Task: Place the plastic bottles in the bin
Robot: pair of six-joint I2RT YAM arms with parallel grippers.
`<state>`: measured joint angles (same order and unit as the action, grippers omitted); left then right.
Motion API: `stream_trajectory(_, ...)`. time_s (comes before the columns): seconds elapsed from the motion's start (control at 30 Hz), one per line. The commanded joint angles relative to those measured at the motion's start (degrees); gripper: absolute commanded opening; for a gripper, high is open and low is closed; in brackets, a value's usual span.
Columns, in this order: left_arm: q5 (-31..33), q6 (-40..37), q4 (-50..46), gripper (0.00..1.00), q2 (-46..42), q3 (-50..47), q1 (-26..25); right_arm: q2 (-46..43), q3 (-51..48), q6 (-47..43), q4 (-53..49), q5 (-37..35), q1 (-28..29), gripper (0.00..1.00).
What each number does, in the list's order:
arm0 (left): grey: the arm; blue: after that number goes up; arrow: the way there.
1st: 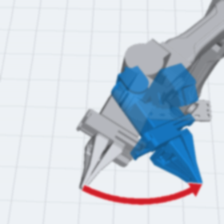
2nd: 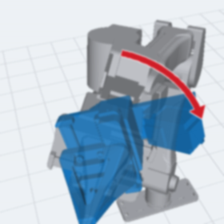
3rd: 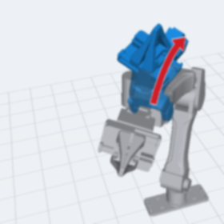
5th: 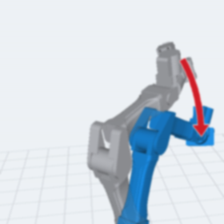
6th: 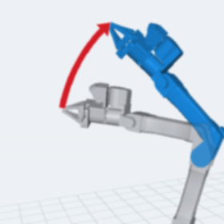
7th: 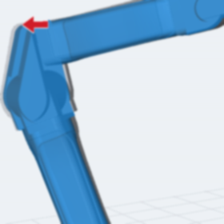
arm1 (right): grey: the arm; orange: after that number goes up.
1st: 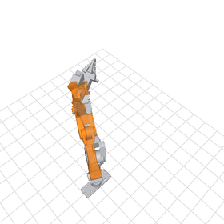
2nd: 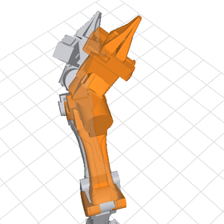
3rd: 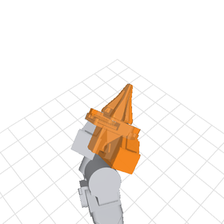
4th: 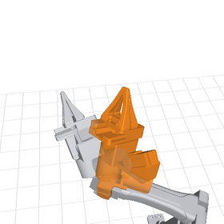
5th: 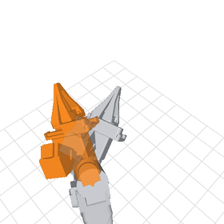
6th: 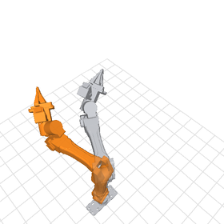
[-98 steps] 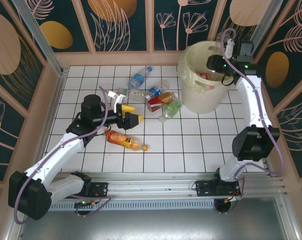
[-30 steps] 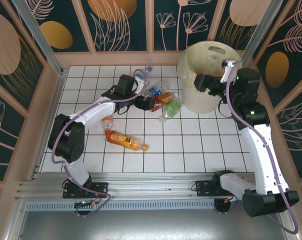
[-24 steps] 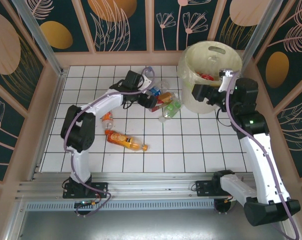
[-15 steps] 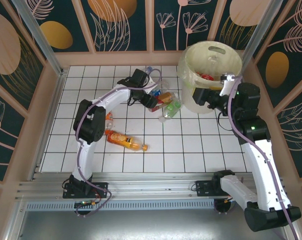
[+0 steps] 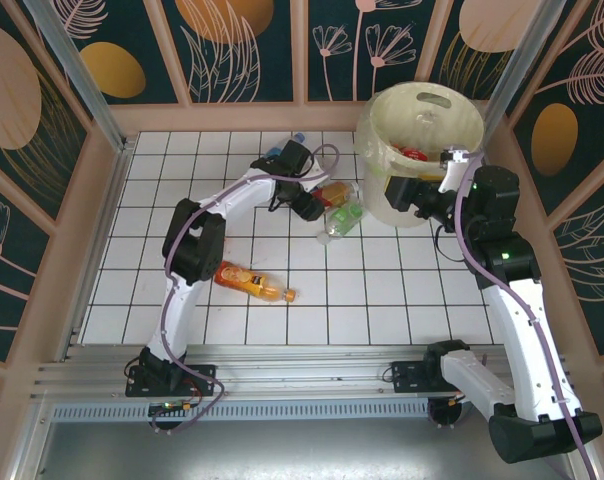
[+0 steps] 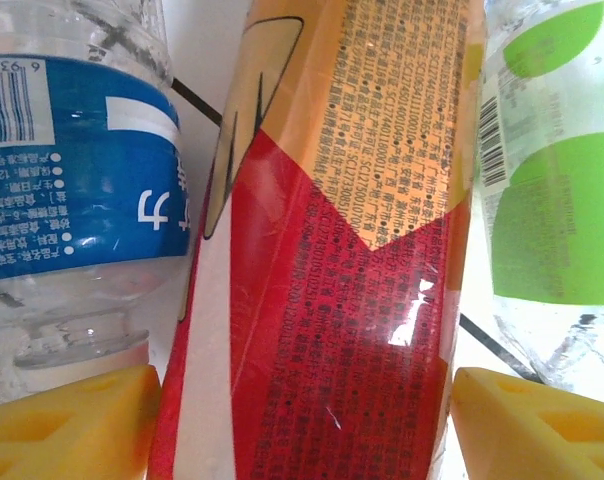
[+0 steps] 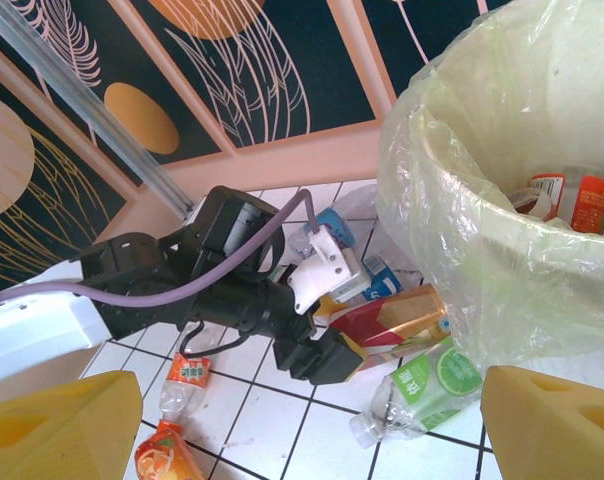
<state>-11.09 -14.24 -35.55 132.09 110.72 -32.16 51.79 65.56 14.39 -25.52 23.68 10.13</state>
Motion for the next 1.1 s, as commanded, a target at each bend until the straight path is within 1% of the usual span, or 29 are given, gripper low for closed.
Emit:
stream_trajectory(0.0, 2.30, -0.84, -3.74, 0.77, 2.72, 0.73, -0.51, -0.12, -0.23, 0.90, 0.29, -0.04, 0.11, 0.89)
stream_trajectory(0.1, 3.05, -0.80, -3.76, 0.80, 3.33, 0.75, -0.88, 0.00, -0.11, 0.91, 0.36, -0.04, 0.20, 0.88)
stream_trajectory(0.23, 3.16, -0.61, -3.43, 0.81, 3.43, 0.47, -0.97, -0.11, -0.02, 0.91, 0.12, -0.15, 0.15, 0.88)
stream_trajectory(0.33, 3.66, -0.18, -3.30, 0.85, 3.68, 0.56, -1.07, -0.11, 0.00, 0.90, -0.06, -0.22, 0.17, 0.88)
stream_trajectory(0.47, 4.16, 0.69, -2.70, 0.86, 4.18, 0.55, -1.06, -0.42, -0.07, 0.99, -0.14, -0.15, 0.17, 0.88)
stream_trajectory(0.9, 2.02, 1.82, -2.57, 0.82, 6.82, 1.26, -1.15, -2.23, -0.67, 1.25, -1.37, -0.48, 0.23, 0.88)
stream_trajectory(1.07, 2.87, 2.27, -2.26, 0.72, 6.82, 0.91, -1.15, -2.80, -1.05, 1.25, -1.55, -0.57, 0.21, 0.88)
